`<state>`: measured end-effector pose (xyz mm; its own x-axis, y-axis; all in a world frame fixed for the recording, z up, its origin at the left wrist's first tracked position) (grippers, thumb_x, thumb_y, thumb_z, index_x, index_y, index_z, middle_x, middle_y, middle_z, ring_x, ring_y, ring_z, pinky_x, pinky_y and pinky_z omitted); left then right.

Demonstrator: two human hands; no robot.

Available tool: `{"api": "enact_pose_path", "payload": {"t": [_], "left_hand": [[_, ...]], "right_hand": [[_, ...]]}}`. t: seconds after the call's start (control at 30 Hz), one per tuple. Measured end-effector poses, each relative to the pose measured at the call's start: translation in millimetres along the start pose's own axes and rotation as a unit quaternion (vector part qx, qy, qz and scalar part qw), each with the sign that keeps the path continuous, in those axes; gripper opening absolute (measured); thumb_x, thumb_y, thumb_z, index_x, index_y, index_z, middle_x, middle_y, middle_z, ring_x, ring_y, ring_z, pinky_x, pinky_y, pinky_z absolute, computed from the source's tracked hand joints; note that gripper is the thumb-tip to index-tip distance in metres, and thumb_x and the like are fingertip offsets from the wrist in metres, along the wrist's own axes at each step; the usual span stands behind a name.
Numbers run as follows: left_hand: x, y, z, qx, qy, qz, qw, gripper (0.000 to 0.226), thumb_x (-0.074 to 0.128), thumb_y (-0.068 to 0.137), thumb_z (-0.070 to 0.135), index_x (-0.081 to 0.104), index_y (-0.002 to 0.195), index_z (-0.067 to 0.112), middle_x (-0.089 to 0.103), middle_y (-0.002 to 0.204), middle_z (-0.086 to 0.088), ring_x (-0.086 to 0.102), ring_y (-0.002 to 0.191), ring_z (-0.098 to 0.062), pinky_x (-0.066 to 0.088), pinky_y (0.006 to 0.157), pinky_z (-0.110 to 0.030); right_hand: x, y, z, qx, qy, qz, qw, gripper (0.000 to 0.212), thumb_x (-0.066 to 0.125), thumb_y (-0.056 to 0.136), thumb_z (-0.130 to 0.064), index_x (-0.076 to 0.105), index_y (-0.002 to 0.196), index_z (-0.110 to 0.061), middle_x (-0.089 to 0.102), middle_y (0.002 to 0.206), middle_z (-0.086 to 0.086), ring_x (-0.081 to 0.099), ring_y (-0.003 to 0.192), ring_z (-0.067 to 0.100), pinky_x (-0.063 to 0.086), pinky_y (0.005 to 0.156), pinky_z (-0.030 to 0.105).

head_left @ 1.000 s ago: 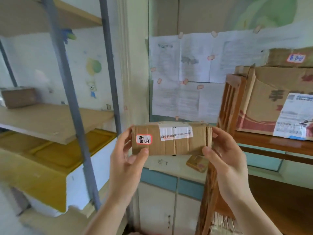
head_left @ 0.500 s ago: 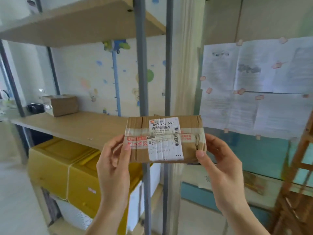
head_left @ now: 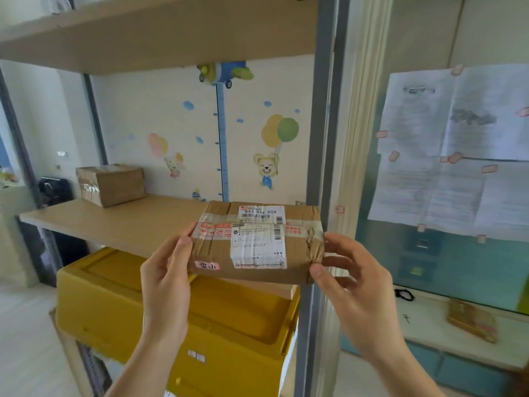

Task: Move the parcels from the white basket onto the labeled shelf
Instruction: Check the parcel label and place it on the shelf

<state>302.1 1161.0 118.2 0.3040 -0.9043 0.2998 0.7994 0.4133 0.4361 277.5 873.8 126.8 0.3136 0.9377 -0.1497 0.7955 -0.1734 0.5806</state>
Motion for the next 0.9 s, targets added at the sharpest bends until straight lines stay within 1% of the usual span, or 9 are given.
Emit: {"api": "enact_pose_path", "payload": {"t": [0.17,0.23,0.33,0.4,0.5,0.63,0.73,0.8,0.9], "left_hand": [[-15,25,-13,0.009,0.021,0.001,1.000,0.028,0.046,0.105,0.014,0.072,0.101,0.023,0.082,0.087,0.007,0.076,0.077,-0.002,0.058,0.059,-0.013],[-14,40,-16,0.015,0.037,-0.023,0.999,0.026,0.048,0.104,0.019,0.072,0.102,0.027,0.082,0.093,0.005,0.077,0.079,-0.004,0.059,0.060,-0.016],[-3,71,-30,0.000,0.077,-0.075,0.994,0.023,0.051,0.102,0.028,0.073,0.101,0.033,0.082,0.092,0.006,0.078,0.081,-0.009,0.059,0.066,-0.030],[10,92,-48,-0.017,0.101,-0.115,0.988,0.022,0.051,0.103,0.032,0.073,0.098,0.034,0.082,0.088,0.008,0.078,0.079,-0.012,0.056,0.064,-0.033],[30,119,-82,-0.057,0.111,-0.171,0.977,0.024,0.050,0.104,0.031,0.073,0.099,0.026,0.081,0.087,0.005,0.077,0.082,-0.010,0.054,0.057,-0.012],[47,132,-125,-0.096,0.149,-0.234,0.956,0.017,0.052,0.104,0.030,0.069,0.106,0.032,0.071,0.092,0.017,0.066,0.091,0.001,0.050,0.064,-0.013],[51,139,-142,-0.092,0.177,-0.271,0.942,0.025,0.053,0.103,0.035,0.068,0.123,0.032,0.072,0.101,0.016,0.066,0.100,-0.006,0.057,0.087,-0.034],[51,144,-146,-0.094,0.170,-0.282,0.940,0.029,0.055,0.102,0.036,0.068,0.127,0.029,0.075,0.110,0.009,0.068,0.107,-0.013,0.057,0.093,-0.043],[52,146,-145,-0.085,0.159,-0.300,0.937,0.035,0.055,0.102,0.034,0.065,0.133,0.022,0.074,0.115,0.004,0.067,0.108,-0.015,0.057,0.087,-0.033]], "right_hand": [[30,19,-1,-0.030,-0.090,-0.033,0.995,0.041,0.075,0.088,-0.016,0.058,0.111,-0.047,0.070,0.102,-0.024,0.066,0.095,-0.007,0.057,0.068,0.009],[43,28,2,-0.032,-0.131,-0.036,0.990,0.035,0.072,0.092,-0.019,0.060,0.116,-0.041,0.070,0.103,-0.023,0.067,0.092,-0.008,0.052,0.066,0.003],[59,40,0,-0.044,-0.243,-0.028,0.969,0.032,0.066,0.096,-0.022,0.063,0.127,-0.030,0.067,0.100,-0.024,0.064,0.074,-0.010,0.050,0.062,-0.001],[68,47,-4,-0.074,-0.358,-0.017,0.931,0.033,0.064,0.098,-0.026,0.063,0.132,-0.027,0.073,0.103,-0.015,0.065,0.073,-0.005,0.055,0.063,0.006],[78,61,-2,-0.052,-0.518,-0.013,0.854,0.030,0.057,0.101,-0.034,0.064,0.130,-0.031,0.078,0.107,-0.007,0.075,0.085,0.016,0.063,0.074,0.033],[101,70,18,0.028,-0.640,-0.071,0.765,0.022,0.050,0.105,-0.029,0.070,0.115,-0.030,0.075,0.108,-0.007,0.073,0.088,0.015,0.059,0.072,0.029],[103,72,26,0.069,-0.662,-0.062,0.744,0.023,0.050,0.105,-0.028,0.068,0.119,-0.031,0.076,0.109,-0.005,0.073,0.088,0.016,0.055,0.070,0.027],[100,71,24,0.084,-0.663,-0.045,0.743,0.028,0.046,0.106,-0.031,0.069,0.121,-0.031,0.076,0.108,-0.006,0.072,0.089,0.017,0.049,0.066,0.025],[99,68,18,0.074,-0.652,-0.029,0.754,0.032,0.046,0.105,-0.034,0.064,0.131,-0.033,0.077,0.106,-0.006,0.073,0.088,0.018,0.052,0.067,0.027]]}}
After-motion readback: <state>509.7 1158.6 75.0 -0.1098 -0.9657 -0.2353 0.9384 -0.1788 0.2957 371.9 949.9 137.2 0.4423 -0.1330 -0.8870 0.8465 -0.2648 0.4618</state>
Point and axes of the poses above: each hand's wrist, its own y-axis towards the middle knuckle, its own x-axis out of the palm, z = x × y, the point moved 8 cm from there along y, towards the middle knuckle
